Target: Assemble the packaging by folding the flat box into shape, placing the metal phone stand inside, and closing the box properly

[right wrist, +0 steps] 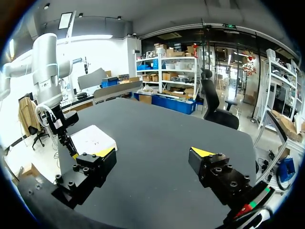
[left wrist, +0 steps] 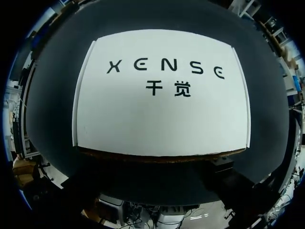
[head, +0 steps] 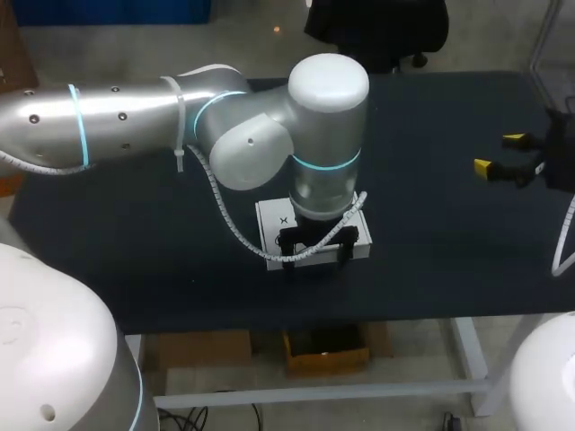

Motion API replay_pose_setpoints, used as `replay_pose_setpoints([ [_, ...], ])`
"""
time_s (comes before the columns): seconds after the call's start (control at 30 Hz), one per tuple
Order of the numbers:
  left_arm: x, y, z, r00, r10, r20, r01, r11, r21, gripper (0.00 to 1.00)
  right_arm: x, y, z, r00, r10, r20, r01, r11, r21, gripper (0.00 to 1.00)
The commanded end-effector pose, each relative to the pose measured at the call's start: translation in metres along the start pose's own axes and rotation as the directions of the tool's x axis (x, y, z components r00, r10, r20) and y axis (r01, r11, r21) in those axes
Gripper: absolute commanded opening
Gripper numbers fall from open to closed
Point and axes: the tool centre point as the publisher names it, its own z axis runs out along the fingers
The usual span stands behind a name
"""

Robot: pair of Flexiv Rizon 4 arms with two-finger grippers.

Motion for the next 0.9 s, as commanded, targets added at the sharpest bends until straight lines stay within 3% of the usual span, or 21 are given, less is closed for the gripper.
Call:
replay_pose_setpoints([
  [0.03, 0.003, -0.014, 0.002, 1.0, 0.003, 0.006, -0.003, 1.0, -0.011, 1.0, 0.0, -0.002, -0.002, 1.0, -0.001, -0.003, 0.001, 1.0, -0.01, 1.0],
  [0.57, 0.001, -0.065, 0.004, 0.999, 0.044, 0.015, -0.044, 0.999, -0.007, 1.0, 0.0, -0.002, -0.002, 1.0, -0.001, -0.003, 0.001, 1.0, -0.01, 1.0],
  [0.9, -0.001, -0.097, 0.007, 0.998, 0.058, 0.016, -0.058, 0.998, -0.008, 1.0, -0.01, 0.014, 0.021, 1.0, -0.019, 0.005, 0.02, 1.0, -0.021, 1.0],
])
